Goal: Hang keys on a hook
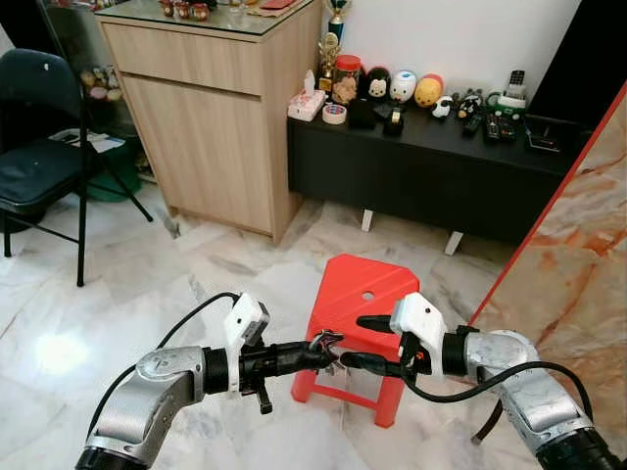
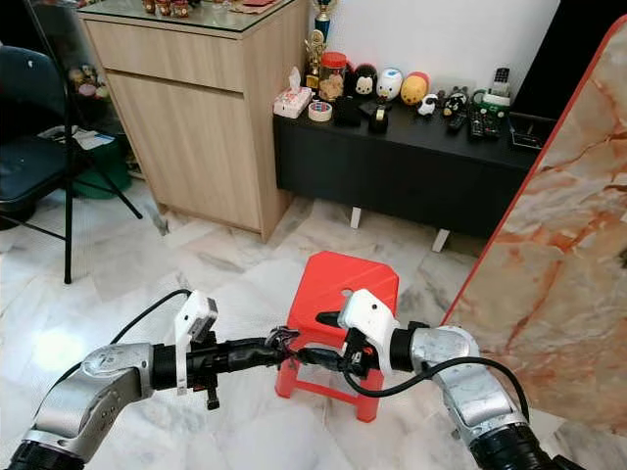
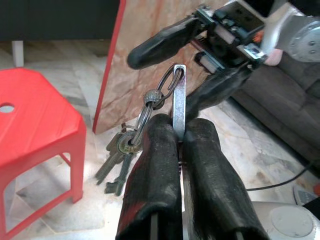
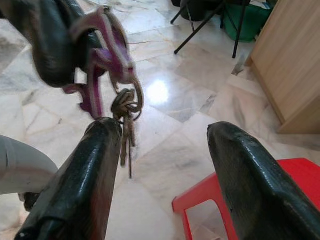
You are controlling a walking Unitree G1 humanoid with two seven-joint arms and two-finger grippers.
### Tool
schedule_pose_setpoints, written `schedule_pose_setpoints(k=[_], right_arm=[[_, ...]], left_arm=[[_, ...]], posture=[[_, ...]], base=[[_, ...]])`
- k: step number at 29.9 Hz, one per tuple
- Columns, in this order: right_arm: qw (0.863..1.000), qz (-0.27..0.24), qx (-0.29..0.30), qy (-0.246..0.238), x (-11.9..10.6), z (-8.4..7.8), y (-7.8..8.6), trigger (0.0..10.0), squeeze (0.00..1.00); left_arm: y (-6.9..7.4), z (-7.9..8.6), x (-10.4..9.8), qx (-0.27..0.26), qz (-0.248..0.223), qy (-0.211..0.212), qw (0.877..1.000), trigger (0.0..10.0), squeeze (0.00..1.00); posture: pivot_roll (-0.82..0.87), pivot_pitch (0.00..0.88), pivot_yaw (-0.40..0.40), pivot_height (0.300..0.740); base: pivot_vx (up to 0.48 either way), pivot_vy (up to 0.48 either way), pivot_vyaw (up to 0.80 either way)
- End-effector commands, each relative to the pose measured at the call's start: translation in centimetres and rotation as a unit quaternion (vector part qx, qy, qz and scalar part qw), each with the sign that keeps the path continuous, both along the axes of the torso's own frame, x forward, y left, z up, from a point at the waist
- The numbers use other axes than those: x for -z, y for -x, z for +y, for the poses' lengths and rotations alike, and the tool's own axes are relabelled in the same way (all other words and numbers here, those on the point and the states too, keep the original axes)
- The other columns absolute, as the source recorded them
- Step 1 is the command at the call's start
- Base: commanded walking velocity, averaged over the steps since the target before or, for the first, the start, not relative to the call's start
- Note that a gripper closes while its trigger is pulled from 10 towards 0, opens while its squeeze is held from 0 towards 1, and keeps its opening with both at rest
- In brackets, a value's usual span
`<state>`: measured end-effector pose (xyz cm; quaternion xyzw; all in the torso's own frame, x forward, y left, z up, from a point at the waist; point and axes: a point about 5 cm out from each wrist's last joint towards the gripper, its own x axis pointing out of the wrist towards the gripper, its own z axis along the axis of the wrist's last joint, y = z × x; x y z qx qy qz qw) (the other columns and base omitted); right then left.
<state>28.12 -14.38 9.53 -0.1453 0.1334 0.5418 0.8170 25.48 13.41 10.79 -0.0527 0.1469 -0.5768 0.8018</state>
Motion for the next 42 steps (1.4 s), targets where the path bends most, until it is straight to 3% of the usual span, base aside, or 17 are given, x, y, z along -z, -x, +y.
schedule_pose_setpoints(k=[1,12,27,40,41,42], right_arm=[[1.0,-0.015,0.005,0.001,-0.4,-0.2,-0.4,10.0,0.0],[0.999,-0.029,-0.011,-0.026,-1.0,0.0,-0.5,10.0,0.0],[0.997,0.004,-0.062,-0.039,-0.6,0.2,0.2,10.0,0.0],[0.997,0.01,-0.076,-0.024,-0.1,0.0,0.3,10.0,0.0],[0.997,0.009,-0.073,-0.015,0.1,0.0,0.1,5.6,0.0],[0.997,0.009,-0.073,-0.015,0.1,0.0,0.1,5.6,0.0]], left_arm=[[0.4,-0.2,-0.2,0.019,0.003,0.002,1.0,10.0,0.0],[1.0,-0.4,-0.2,0.04,0.018,0.004,0.999,10.0,0.0],[1.3,-0.4,-0.2,0.048,0.026,0.004,0.999,10.0,0.0],[1.3,-0.5,-0.3,0.049,0.028,0.009,0.998,10.0,0.0],[1.3,-0.5,-0.3,0.049,0.027,0.009,0.998,10.0,0.0],[1.3,-0.5,-0.3,0.049,0.027,0.009,0.998,10.0,0.0]], posture=[[0.05,0.007,-0.064,0.74],[0.05,0.006,-0.064,0.74],[0.06,0.014,-0.066,0.74],[0.06,0.022,-0.068,0.74],[0.06,0.022,-0.068,0.74],[0.06,0.022,-0.068,0.74]], base=[[0.0,0.0,0.0],[0.0,0.0,0.0],[0.0,0.0,0.0],[0.0,0.0,0.0],[0.0,0.0,0.0],[0.0,0.0,0.0]])
